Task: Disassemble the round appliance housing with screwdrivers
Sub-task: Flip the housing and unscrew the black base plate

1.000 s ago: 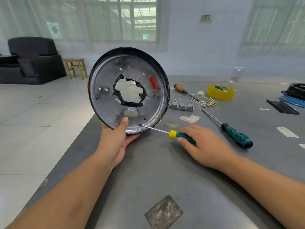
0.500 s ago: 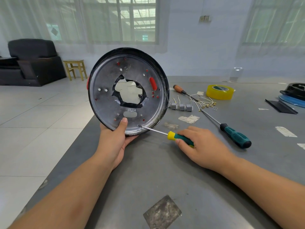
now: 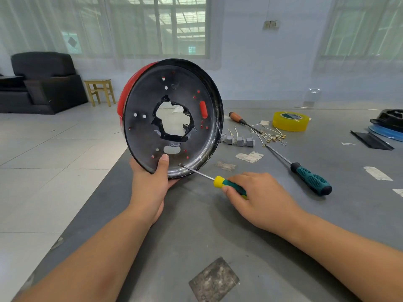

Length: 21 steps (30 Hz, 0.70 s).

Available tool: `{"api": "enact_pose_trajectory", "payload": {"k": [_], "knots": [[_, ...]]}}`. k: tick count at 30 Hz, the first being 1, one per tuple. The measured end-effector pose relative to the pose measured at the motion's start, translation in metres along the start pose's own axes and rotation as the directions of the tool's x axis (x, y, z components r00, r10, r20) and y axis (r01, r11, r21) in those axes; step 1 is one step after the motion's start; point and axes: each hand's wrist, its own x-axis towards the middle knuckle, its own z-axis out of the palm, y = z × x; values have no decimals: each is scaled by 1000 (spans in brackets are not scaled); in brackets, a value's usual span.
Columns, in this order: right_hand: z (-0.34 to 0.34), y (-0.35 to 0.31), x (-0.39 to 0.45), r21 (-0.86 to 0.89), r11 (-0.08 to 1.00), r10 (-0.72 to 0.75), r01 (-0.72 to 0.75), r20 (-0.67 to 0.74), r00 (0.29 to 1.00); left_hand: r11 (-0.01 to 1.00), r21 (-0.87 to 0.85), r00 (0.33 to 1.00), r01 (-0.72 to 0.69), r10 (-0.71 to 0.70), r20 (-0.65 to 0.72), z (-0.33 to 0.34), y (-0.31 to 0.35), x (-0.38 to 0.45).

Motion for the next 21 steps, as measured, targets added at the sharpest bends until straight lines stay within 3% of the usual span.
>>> {"api": "enact_pose_trajectory", "payload": {"k": [3,4,5,7,9,11,12,14,16,17,19,21], "knots": [[-2,-11,3,232,945,208,-232,122,970,997,53,998,-63,64,-1,-1,-4,0],[-3,-13,5,400,838,305,-372,222,926,994,73,996,-86,85,11,-2,-5,0],[-4,-17,6,560,656,370,-506,346,862,989,100,994,-107,105,27,-2,-7,0],[-8,-21,7,696,314,386,-646,528,757,973,186,990,-138,130,54,-3,-6,-2],[-9,-21,7,713,179,355,-678,596,720,956,253,989,-148,136,66,-3,-5,-3],[-7,-21,6,700,234,348,-674,587,731,948,278,988,-155,143,61,-3,-6,-2],[-6,-21,7,681,328,362,-655,550,753,945,287,987,-159,149,56,-3,-6,-2],[-5,-21,6,568,610,372,-553,411,832,938,305,987,-162,159,34,-2,-7,-1],[-5,-22,4,324,882,280,-344,228,933,935,317,986,-159,165,7,-3,-7,-1],[-5,-21,1,169,958,204,-230,156,966,933,324,986,-157,166,-3,-3,-7,0],[-5,-21,-2,-148,988,55,-43,82,995,927,342,986,-151,166,-12,-3,-6,0],[-6,-21,-4,-401,912,-79,91,47,996,922,355,985,-156,173,-17,-5,-7,1]]}}
